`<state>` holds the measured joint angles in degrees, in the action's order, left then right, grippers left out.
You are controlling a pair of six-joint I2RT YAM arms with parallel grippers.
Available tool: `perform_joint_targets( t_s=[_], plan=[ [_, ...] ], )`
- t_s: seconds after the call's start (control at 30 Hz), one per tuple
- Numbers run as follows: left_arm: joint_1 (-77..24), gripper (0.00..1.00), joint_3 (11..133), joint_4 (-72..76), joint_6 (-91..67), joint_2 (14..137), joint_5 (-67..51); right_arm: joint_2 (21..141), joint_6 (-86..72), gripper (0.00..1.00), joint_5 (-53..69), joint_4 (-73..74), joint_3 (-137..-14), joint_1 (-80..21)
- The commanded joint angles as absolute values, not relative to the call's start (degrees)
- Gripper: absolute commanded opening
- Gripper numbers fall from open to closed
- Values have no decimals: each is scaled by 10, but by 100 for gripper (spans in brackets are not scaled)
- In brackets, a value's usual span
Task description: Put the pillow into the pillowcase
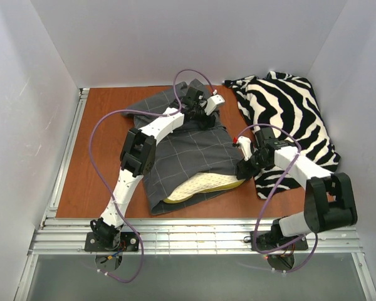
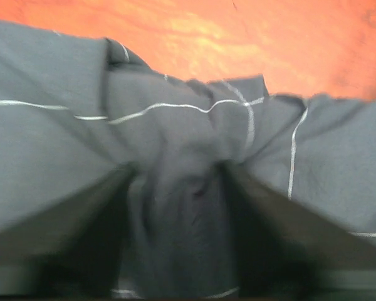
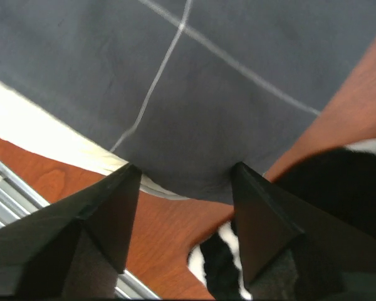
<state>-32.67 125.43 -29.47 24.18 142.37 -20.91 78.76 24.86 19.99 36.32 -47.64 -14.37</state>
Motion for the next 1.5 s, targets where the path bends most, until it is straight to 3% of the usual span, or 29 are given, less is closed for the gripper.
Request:
perform_joint_targets(
  t_s=[0.0, 0.03, 0.07, 0.17, 0.4, 0.5, 0.53, 0.57, 0.63, 0.73, 0.9, 1.0, 1.1, 1.2, 1.23, 1.3, 1.33, 1.47],
  plan=[
    [-331, 31, 1254, -307, 235, 1403, -175, 827, 261, 46, 235, 396, -487, -140],
    [-331, 16, 1253, -307, 229, 1399, -195, 841, 257, 39, 249, 395, -484, -140],
    [-331, 0, 1251, -306, 220, 1392, -209, 850, 252, 23, 273, 398, -489, -140],
    [-340, 0, 1231, -301, 199, 1337, -324, 866, 253, 1, 290, 401, -500, -143],
    [-404, 0, 1176, -385, 203, 1249, -518, 854, 209, 1, 352, 365, -543, -143],
    [-407, 0, 1090, -398, 184, 1218, -513, 845, 191, 1, 356, 337, -548, -143],
    [-404, 4, 1071, -389, 182, 1209, -497, 840, 186, 1, 356, 330, -546, -143],
    [-388, 14, 1044, -385, 180, 1202, -479, 838, 183, 1, 361, 327, -545, -143],
    [-360, 42, 1036, -367, 165, 1173, -442, 833, 176, 1, 367, 317, -539, -143],
    [-299, 56, 1027, -376, 170, 1097, -430, 820, 167, 1, 371, 305, -530, -143],
    [-310, 70, 799, -378, 310, 863, -382, 815, 124, 1, 409, 258, -506, -148],
    [-394, 71, 664, -364, 305, 715, -303, 843, 84, 1, 423, 189, -508, -163],
    [-476, 71, 583, -309, 279, 685, -190, 865, 39, 1, 432, 157, -525, -176],
    [-525, 72, 515, -260, 282, 678, -128, 853, 33, 25, 436, 168, -527, -176],
    [-538, 72, 505, -238, 284, 687, -118, 841, 38, 43, 429, 171, -518, -174],
    [-547, 72, 506, -222, 290, 728, -84, 807, 43, 56, 411, 190, -491, -174],
    [-549, 72, 505, -211, 293, 740, -73, 798, 46, 61, 403, 203, -485, -172],
    [-564, 71, 486, -145, 337, 776, -31, 779, 51, 58, 352, 258, -451, -166]
  ],
)
